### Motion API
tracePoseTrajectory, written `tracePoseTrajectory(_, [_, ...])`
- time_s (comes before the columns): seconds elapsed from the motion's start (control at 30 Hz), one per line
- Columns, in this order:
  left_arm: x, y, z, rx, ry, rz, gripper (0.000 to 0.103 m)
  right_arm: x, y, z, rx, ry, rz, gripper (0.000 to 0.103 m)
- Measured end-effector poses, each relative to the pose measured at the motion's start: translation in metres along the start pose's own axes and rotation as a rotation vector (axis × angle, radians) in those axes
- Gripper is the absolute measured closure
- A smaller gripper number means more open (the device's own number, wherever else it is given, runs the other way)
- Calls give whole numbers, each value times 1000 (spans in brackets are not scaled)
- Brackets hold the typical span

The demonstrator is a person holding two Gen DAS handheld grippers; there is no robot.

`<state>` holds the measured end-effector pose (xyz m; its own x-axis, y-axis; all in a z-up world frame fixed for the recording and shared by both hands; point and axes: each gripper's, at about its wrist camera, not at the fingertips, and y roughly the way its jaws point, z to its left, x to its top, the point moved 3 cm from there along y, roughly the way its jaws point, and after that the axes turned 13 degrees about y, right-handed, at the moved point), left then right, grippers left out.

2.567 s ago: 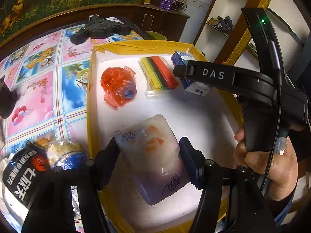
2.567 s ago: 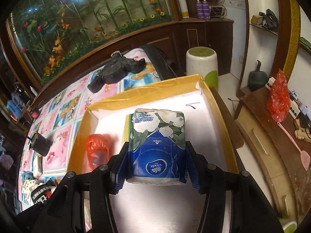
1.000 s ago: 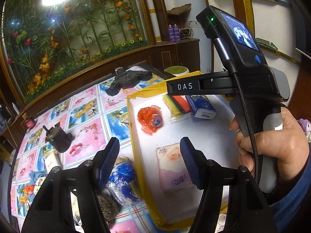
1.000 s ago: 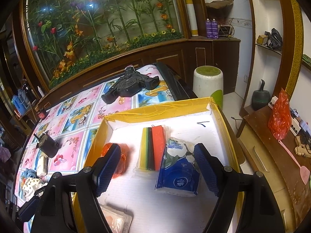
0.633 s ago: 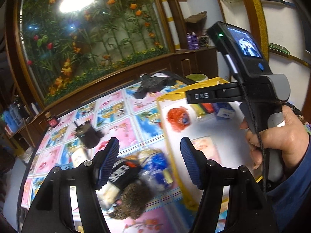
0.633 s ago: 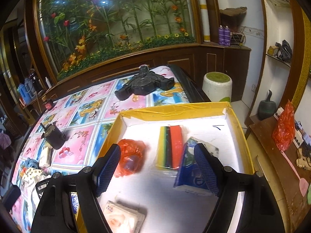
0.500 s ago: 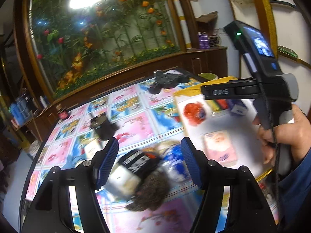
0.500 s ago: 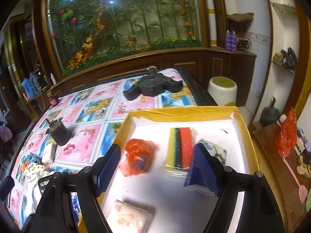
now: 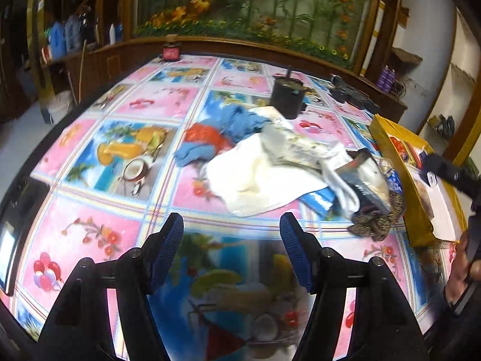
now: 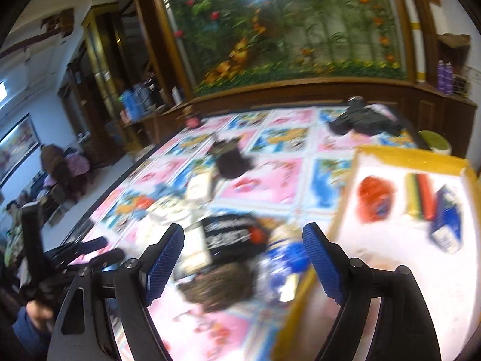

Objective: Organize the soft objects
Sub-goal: 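Move both tools back over the pile on the tablecloth, then grasp the white cloth with left tool while right tool grasps the knit hedgehog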

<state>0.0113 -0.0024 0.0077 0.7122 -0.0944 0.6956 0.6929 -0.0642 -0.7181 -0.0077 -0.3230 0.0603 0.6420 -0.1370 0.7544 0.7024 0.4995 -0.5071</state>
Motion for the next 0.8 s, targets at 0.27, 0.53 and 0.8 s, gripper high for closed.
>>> tracePoseTrajectory(0.27, [-11,5,25,-129,-105,10,37,-15,43,22,-77,-65,158,17])
tracePoseTrajectory(0.53, [-11,-2,30,-166,-125,-29,37,-40,60,53,-31,-148,271,15])
tracePoseTrajectory(0.8, [-11,0,27,-187,-107,-26,37,-41,65,53,-77,-248,287,14])
